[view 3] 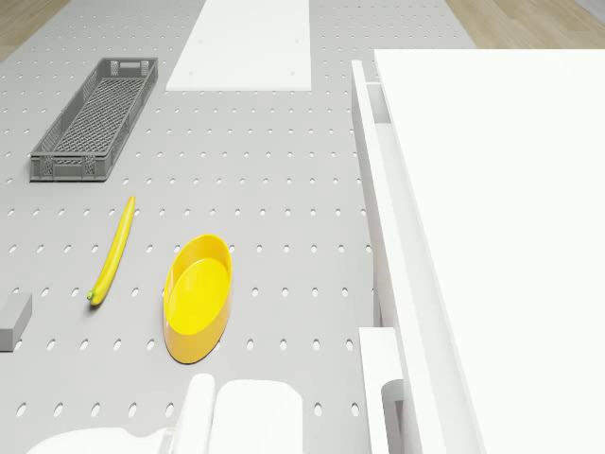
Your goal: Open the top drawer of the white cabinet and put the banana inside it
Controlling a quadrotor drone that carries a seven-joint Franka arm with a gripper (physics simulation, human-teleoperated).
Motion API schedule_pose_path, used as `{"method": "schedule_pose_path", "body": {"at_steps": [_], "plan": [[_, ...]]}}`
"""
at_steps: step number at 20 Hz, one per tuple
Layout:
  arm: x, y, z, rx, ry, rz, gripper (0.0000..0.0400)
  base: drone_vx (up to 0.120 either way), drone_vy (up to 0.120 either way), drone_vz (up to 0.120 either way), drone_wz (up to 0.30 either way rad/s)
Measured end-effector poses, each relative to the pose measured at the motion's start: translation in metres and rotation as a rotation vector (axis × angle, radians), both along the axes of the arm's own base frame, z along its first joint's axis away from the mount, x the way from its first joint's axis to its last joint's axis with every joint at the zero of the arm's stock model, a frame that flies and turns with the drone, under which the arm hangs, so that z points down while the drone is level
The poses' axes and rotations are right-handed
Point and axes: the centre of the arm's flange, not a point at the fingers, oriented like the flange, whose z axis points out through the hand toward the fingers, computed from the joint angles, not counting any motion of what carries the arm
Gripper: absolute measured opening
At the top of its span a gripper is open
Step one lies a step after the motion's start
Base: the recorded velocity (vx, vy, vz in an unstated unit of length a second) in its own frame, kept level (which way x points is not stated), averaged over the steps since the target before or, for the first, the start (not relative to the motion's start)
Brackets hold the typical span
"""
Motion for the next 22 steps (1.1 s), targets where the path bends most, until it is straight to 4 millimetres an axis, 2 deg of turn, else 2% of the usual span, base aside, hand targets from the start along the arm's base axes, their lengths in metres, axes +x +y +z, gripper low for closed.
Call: {"method": "schedule_pose_path", "body": {"at_steps": [1, 3, 5, 7, 12, 22], "plan": [[0.0, -0.001, 0.0, 0.0, 0.0, 0.0, 0.017, 0.0, 0.0, 0.0, 0.0], [0.0, -0.003, 0.0, 0.0, 0.0, 0.0, 0.0261, 0.0, 0.0, 0.0, 0.0], [0.0, -0.005, 0.0, 0.0, 0.0, 0.0, 0.0316, 0.0, 0.0, 0.0, 0.0], [0.0, -0.002, 0.0, 0.0, 0.0, 0.0, 0.0349, 0.0, 0.0, 0.0, 0.0], [0.0, 0.014, 0.0, 0.0, 0.0, 0.0, 0.0385, 0.0, 0.0, 0.0, 0.0], [0.0, 0.029, 0.002, 0.001, 0.0, 0.0, 0.0399, 0.0, 0.0, 0.0, 0.0]]}}
